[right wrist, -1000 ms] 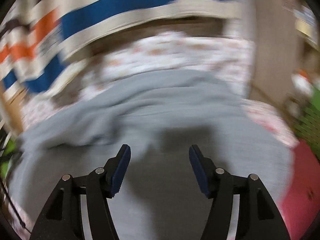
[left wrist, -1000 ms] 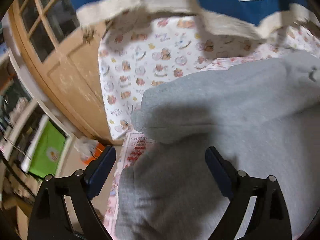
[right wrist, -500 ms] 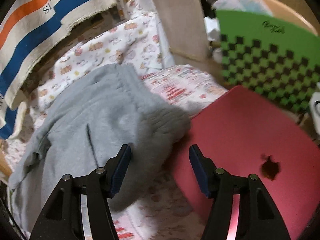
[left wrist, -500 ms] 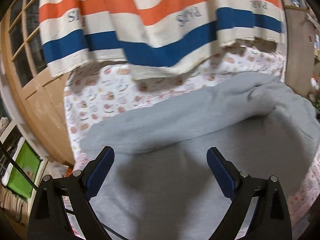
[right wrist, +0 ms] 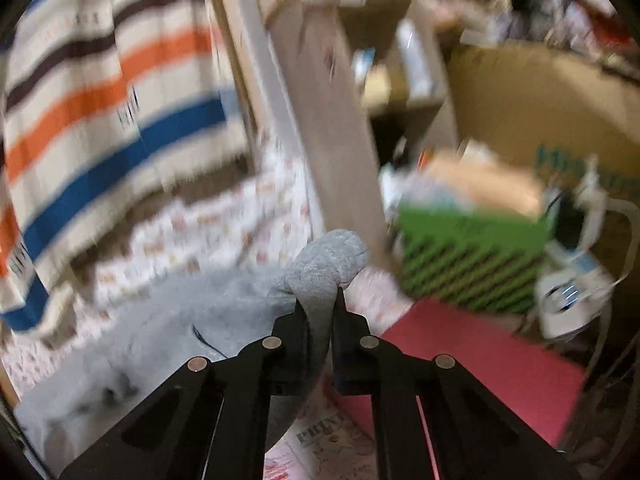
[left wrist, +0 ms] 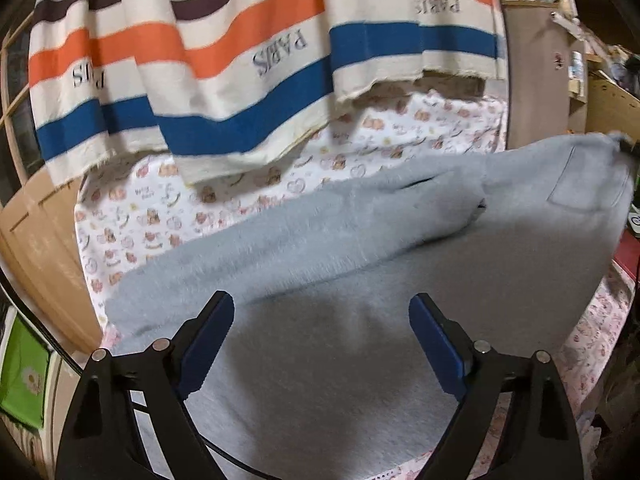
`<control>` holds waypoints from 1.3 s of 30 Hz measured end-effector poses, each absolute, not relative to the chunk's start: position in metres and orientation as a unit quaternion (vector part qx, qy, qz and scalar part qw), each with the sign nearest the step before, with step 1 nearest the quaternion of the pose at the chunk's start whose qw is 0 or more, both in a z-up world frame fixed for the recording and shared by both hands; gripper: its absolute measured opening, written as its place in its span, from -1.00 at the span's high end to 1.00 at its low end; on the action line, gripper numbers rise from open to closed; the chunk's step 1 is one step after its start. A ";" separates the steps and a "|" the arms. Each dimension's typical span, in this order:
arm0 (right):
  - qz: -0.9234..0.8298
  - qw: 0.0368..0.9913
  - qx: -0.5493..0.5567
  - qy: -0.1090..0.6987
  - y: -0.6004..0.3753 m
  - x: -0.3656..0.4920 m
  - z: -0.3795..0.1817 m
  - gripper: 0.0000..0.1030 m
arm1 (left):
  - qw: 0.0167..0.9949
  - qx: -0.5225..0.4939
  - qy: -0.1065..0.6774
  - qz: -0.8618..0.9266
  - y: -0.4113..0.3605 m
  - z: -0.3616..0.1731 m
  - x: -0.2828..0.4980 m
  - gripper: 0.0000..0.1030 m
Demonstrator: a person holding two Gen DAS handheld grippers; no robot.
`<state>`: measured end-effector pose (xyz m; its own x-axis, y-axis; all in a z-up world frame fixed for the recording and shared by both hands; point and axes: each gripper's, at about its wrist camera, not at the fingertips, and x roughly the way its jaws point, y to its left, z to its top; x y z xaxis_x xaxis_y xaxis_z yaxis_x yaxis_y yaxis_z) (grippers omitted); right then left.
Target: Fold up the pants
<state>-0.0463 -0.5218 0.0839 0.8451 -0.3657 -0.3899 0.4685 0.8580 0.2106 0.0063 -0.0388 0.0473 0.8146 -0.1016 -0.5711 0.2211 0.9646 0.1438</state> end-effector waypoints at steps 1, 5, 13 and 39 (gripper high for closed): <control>-0.230 0.951 0.126 0.165 -0.515 -0.054 0.092 0.85 | 0.947 0.103 0.290 -0.087 -0.038 0.048 0.004 -0.72; -0.251 0.933 0.125 0.223 -0.522 -0.059 0.063 0.84 | 0.942 0.101 0.309 -0.086 -0.033 0.037 0.006 -0.73; -0.281 0.880 0.154 0.352 -0.545 -0.060 -0.042 0.23 | 0.926 0.094 0.361 -0.051 -0.016 0.007 0.020 -0.72; 0.034 0.841 0.057 0.537 -0.491 0.317 -0.022 -0.21 | 0.943 0.092 0.320 -0.014 -0.036 0.028 0.115 -0.72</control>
